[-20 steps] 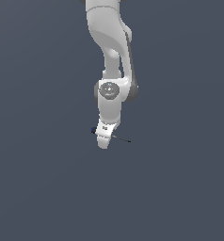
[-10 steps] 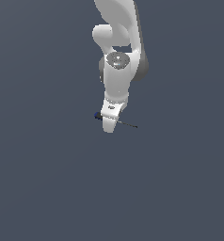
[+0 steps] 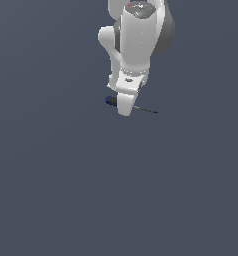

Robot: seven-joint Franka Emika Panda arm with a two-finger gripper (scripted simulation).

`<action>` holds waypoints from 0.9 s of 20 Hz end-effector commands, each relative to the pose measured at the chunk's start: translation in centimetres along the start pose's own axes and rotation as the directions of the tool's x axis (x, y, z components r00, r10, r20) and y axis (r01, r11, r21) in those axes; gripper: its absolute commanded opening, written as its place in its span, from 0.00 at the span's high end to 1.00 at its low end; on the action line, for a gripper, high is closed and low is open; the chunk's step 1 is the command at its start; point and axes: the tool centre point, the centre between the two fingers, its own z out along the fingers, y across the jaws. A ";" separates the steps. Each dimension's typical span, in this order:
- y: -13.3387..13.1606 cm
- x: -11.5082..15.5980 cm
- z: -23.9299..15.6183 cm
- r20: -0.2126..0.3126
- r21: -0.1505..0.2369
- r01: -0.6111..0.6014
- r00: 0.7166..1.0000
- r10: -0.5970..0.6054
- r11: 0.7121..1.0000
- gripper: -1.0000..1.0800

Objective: Pick up the object and move it to a goal position.

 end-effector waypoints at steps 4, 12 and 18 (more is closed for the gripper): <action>-2.1 1.1 -6.0 -0.002 0.000 0.001 1.000 -0.001 1.000 1.00; -4.5 2.3 -13.4 -0.002 0.000 0.000 1.000 0.000 1.000 1.00; -5.5 3.0 -17.0 -0.002 0.000 -0.001 1.000 0.001 1.000 1.00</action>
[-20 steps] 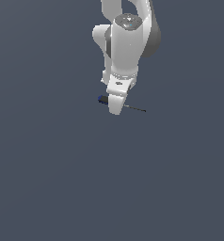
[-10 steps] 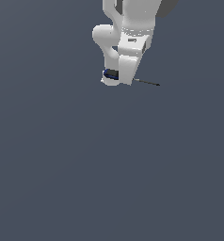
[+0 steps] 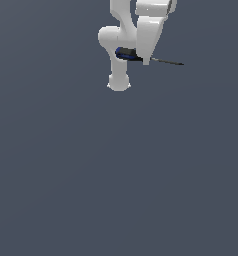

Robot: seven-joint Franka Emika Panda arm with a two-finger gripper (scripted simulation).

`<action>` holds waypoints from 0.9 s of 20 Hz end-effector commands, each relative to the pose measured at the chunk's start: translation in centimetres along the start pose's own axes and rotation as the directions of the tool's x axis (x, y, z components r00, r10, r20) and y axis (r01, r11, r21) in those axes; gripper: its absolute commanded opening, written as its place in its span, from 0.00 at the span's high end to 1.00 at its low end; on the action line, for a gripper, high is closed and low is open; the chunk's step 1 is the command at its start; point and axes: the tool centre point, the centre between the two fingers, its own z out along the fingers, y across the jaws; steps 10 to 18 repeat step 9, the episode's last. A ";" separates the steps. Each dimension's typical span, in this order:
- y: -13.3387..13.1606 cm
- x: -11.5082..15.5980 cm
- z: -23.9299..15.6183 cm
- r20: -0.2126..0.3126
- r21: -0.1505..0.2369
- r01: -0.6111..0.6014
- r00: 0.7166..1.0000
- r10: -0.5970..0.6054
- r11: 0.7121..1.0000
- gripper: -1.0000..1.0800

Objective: Pick up the object and move it to a goal position.

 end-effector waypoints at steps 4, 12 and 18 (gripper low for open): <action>-0.6 0.4 -2.2 0.000 0.000 -0.002 1.000 0.002 1.000 1.00; -0.7 0.5 -2.8 0.000 0.000 -0.002 1.000 0.002 1.000 1.00; -0.7 0.5 -2.8 0.000 0.000 -0.002 1.000 0.002 1.000 1.00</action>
